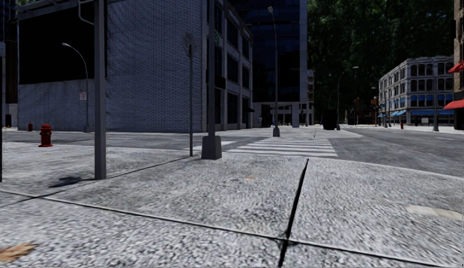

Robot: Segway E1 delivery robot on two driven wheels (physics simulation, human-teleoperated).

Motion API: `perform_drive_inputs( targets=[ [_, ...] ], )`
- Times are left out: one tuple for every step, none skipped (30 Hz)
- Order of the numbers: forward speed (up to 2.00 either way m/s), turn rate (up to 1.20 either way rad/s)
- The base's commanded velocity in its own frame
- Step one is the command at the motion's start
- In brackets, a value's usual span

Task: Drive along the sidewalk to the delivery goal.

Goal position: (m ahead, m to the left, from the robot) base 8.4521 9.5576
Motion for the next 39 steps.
perform_drive_inputs(
  targets=[
    [2.0, 0.44],
    [2.0, 0.44],
    [2.0, 0.44],
    [2.0, 0.4],
    [2.0, 0.36],
    [2.0, 0.34],
    [2.0, 0.34],
    [2.0, 0.34],
    [2.0, 0.34],
    [2.0, 0.34],
    [2.0, 0.34],
    [2.0, 0.34],
    [2.0, 0.34],
    [2.0, 0.34],
    [2.0, 0.34],
    [2.0, 0.34],
    [2.0, 0.34],
    [2.0, 0.34],
    [2.0, 0.34],
    [2.0, 0.34],
    [2.0, 0.34],
    [2.0, 0.34],
    [2.0, 0.34],
    [2.0, 0.34],
    [2.0, 0.34],
    [2.0, 0.34],
    [2.0, 0.35],
    [2.0, 0.36],
    [2.0, 0.39],
    [2.0, 0.39],
    [2.0, 0.4],
    [2.0, 0.4],
    [2.0, 0.4],
    [2.0, 0.4],
    [2.0, 0.44],
    [2.0, 0.44],
    [2.0, 0.46],
    [2.0, 0.47],
    [2.0, 0.47]
  ],
)
